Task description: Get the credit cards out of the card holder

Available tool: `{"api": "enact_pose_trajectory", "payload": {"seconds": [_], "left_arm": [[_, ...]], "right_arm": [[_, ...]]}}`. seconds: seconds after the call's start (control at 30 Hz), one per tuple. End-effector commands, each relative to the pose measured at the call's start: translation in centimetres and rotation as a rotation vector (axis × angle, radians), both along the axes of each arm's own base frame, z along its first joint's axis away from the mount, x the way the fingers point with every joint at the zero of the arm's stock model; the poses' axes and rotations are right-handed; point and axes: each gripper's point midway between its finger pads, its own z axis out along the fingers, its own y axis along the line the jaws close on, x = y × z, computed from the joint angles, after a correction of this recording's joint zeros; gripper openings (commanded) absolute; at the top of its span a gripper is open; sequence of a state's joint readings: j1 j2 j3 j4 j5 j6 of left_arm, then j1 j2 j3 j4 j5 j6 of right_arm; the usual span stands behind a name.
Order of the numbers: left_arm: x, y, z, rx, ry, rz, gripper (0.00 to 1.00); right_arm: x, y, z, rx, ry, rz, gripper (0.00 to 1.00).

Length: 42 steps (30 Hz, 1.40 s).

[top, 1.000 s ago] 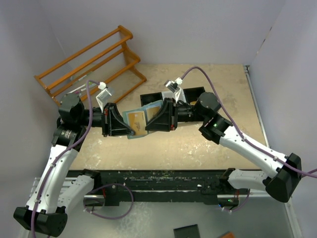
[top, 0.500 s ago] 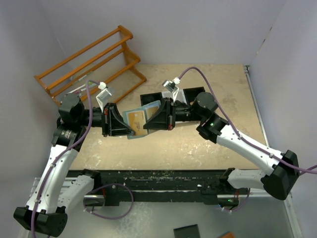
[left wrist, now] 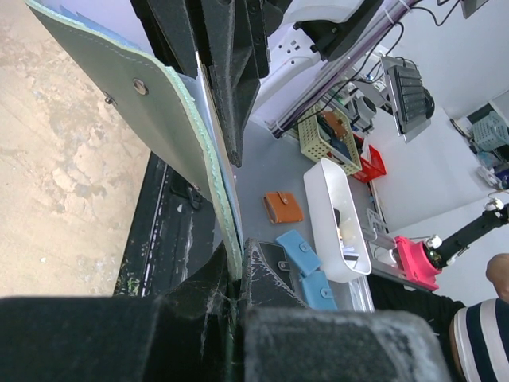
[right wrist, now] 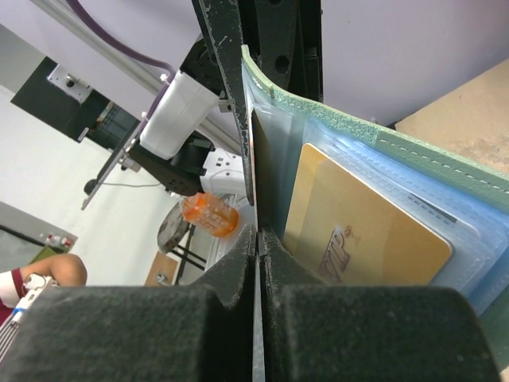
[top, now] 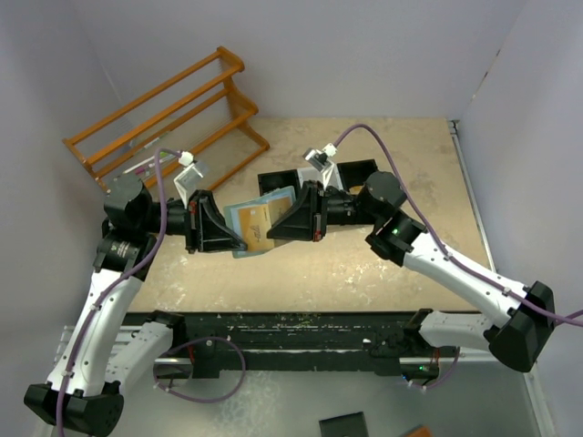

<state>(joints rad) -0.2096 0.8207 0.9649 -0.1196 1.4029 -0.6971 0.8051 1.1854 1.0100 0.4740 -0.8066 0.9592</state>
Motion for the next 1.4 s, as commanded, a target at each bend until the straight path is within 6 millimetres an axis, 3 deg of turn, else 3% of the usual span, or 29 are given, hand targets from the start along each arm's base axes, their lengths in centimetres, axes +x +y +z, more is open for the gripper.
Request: {"api": "enact_pose_trajectory", "payload": {"seconds": [0.0, 0.2, 0.63, 0.77, 0.83, 1.07, 1.27, 1.37], "left_arm": [[-0.5, 0.1, 1.6, -0.021, -0.090, -0.003, 0.00], [-0.7, 0.2, 1.8, -0.023, -0.098, 0.000, 0.00], [-0.1, 0.2, 1.7, 0.004, -0.158, 0.036, 0.00], [0.1, 0.3, 1.6, 0.021, -0.193, 0.048, 0.00], [0.2, 0.3, 1.6, 0.027, -0.211, 0.058, 0.00], [0.5, 0.4, 1.5, 0.038, -0.230, 0.073, 0.00], [0.2, 0.4, 1.7, 0.036, -0.231, 0.065, 0.00], [0.0, 0.5, 1.8, 0.034, -0.231, 0.060, 0.00]], "right_arm": [[-1.1, -0.5, 2.6, 0.064, -0.058, 0.037, 0.00], [-0.7, -1.7, 2.2, 0.045, -0.067, -0.027, 0.00], [4.0, -8.0, -0.3, -0.054, -0.007, -0.200, 0.00], [7.5, -10.6, -3.1, -0.169, 0.053, -0.313, 0.00], [10.5, -13.1, -3.9, -0.212, 0.074, -0.418, 0.00], [19.4, -21.6, -13.4, -0.580, 0.282, -0.807, 0.00], [24.4, -25.8, -15.3, -0.694, 0.321, -0.981, 0.00], [25.7, -27.5, -17.0, -0.826, 0.334, -1.018, 0.00]]}}
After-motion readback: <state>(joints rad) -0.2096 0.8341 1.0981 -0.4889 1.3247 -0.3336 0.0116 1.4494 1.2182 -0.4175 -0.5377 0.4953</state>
